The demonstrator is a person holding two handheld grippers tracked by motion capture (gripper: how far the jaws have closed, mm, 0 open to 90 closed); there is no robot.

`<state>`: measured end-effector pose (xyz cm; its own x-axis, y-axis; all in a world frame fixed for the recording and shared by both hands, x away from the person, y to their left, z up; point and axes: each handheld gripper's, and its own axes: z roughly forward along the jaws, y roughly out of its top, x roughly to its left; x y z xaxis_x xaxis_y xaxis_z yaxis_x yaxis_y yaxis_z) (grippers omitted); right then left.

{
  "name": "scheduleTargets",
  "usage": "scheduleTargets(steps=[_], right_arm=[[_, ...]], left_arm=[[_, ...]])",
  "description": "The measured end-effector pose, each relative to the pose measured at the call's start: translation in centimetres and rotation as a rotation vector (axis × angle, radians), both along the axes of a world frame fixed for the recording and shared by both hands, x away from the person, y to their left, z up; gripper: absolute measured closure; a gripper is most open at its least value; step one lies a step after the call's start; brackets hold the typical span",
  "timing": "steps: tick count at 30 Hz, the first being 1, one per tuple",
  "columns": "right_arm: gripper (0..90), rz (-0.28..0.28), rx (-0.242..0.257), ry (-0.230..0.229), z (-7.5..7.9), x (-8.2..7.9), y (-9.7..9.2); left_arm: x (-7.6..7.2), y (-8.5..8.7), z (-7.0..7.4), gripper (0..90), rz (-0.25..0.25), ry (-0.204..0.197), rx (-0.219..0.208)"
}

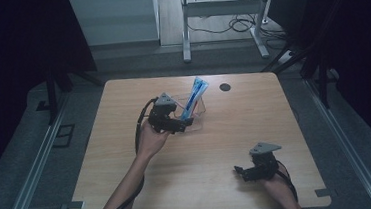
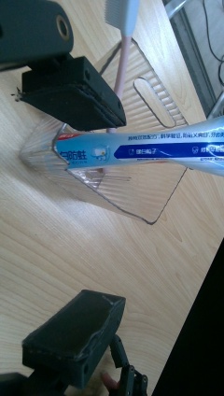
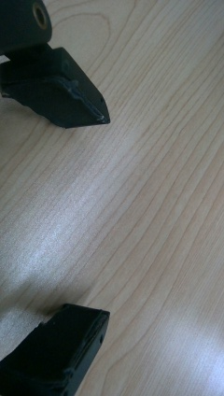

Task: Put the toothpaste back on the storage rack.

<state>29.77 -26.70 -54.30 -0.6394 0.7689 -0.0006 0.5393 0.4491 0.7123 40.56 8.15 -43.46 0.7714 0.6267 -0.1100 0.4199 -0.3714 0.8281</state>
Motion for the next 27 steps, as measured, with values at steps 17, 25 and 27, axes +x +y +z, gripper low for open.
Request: scheduleTargets(steps=[17, 25, 27], right_arm=[[6.1, 0.000, 0.000, 0.000, 0.0, 0.0, 0.0], [6.1, 0.000, 0.000, 0.000, 0.0, 0.0, 0.0], [6.1, 0.000, 0.000, 0.000, 0.0, 0.0, 0.0]], left_arm=[[-1.7, 1.4, -0.8, 13.0, 0.009, 0.009, 0.005], [-2.4, 2.0, -1.5, 13.0, 0.021, 0.018, 0.002], [-2.6, 2.1, -1.6, 13.0, 0.024, 0.019, -0.001]])
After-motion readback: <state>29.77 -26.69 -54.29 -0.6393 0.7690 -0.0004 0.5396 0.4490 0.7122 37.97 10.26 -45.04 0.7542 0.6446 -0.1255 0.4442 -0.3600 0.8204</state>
